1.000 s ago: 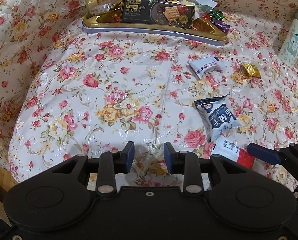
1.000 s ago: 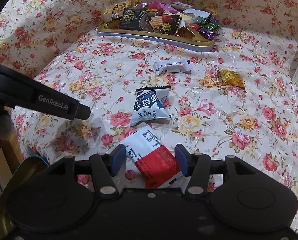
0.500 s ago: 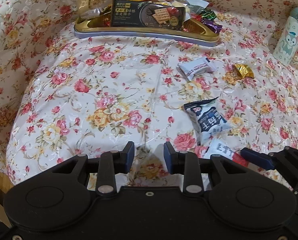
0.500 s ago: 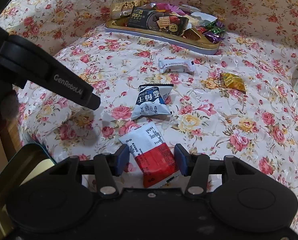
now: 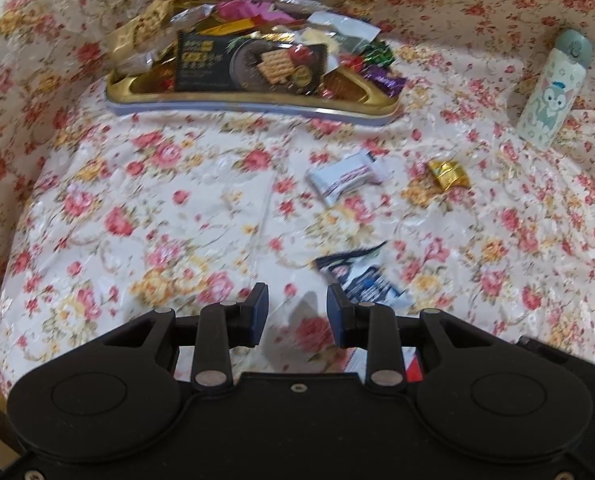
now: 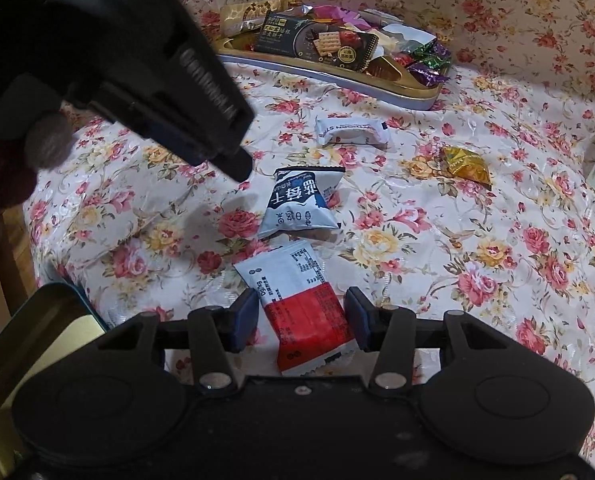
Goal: Organize snacks
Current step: 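Lower the left tool to the dark blue packet while the right tool approaches the red-white packet, then close the left tool on the dark blue packet while the right tool grasps the red-white packet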
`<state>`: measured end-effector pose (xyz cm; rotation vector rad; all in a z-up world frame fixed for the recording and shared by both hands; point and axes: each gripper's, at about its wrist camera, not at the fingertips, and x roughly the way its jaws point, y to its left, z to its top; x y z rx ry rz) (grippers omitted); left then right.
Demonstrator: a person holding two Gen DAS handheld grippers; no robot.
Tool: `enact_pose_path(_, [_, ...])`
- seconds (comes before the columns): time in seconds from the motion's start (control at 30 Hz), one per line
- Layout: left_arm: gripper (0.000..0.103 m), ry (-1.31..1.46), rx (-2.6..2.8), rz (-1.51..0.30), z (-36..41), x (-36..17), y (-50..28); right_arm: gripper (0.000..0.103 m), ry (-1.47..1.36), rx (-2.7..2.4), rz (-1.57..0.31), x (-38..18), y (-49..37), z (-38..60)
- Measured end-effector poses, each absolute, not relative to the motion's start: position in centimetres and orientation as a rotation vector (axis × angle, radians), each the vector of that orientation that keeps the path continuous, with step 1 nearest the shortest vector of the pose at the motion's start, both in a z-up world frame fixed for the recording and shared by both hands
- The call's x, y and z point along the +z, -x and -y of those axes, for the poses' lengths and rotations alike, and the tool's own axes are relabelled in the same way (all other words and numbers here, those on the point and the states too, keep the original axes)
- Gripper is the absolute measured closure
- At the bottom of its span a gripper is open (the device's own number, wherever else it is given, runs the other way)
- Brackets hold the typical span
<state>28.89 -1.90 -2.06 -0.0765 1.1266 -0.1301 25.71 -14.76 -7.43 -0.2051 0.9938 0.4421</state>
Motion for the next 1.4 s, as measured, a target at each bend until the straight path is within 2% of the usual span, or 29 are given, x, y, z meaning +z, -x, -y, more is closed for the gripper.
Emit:
enact_pose_path(1.33, [0.062, 0.08, -0.178, -1.177, 5.6, -4.4, -32.1, 0.052, 0.159, 0.431, -0.989, -7.7, -26.0, 16.0])
enact_pose_path(1.4, [0.062, 0.087, -0.179, -1.178, 5.5, -4.4, -32.1, 0.054, 0.165, 0.431, -0.983, -7.7, -26.1, 16.0])
